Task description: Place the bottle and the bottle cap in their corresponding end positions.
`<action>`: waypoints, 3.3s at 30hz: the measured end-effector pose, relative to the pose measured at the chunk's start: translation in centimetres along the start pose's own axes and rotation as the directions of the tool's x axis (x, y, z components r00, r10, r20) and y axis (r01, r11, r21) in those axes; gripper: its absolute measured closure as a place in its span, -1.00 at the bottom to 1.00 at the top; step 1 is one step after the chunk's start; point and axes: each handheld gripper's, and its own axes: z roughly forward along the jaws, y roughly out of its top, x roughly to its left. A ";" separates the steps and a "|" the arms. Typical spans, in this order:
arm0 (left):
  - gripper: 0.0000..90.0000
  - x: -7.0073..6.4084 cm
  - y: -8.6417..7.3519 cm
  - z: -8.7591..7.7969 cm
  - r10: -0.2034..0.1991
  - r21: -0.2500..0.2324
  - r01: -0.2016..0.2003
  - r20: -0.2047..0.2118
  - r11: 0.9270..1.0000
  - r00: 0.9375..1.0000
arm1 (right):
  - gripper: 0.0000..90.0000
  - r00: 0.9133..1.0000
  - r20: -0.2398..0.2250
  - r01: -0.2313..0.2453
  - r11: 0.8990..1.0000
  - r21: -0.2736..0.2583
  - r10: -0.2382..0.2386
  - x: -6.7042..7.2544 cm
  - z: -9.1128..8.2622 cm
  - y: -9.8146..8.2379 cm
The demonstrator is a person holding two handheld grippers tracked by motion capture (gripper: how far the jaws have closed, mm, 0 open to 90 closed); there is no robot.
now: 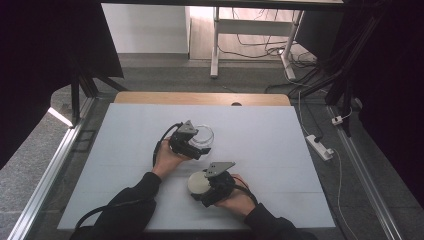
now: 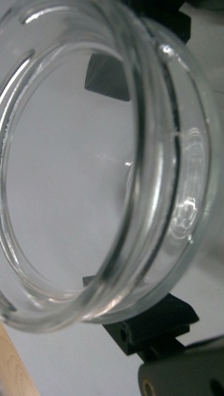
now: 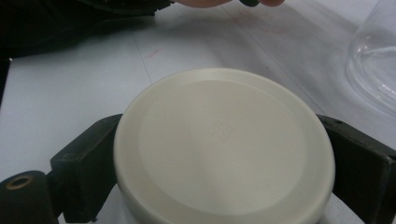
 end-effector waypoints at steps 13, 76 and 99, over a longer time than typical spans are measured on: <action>-0.84 0.1 -0.4 0.0 0.022 -0.013 -0.022 0.008 1.000 1.000 | -0.85 1.000 0.020 -0.019 0.998 0.063 0.018 -0.2 0.5 0.1; -1.00 -1.5 -0.8 -5.6 -0.046 -0.026 0.046 0.025 0.999 0.999 | -1.00 0.997 0.034 -0.060 0.996 -0.072 0.063 -0.2 -3.4 0.4; -1.00 -4.9 -2.1 -11.0 -0.078 -0.052 0.083 0.087 0.995 0.993 | -1.00 0.993 0.073 -0.081 0.990 -0.114 0.090 0.1 -7.6 0.5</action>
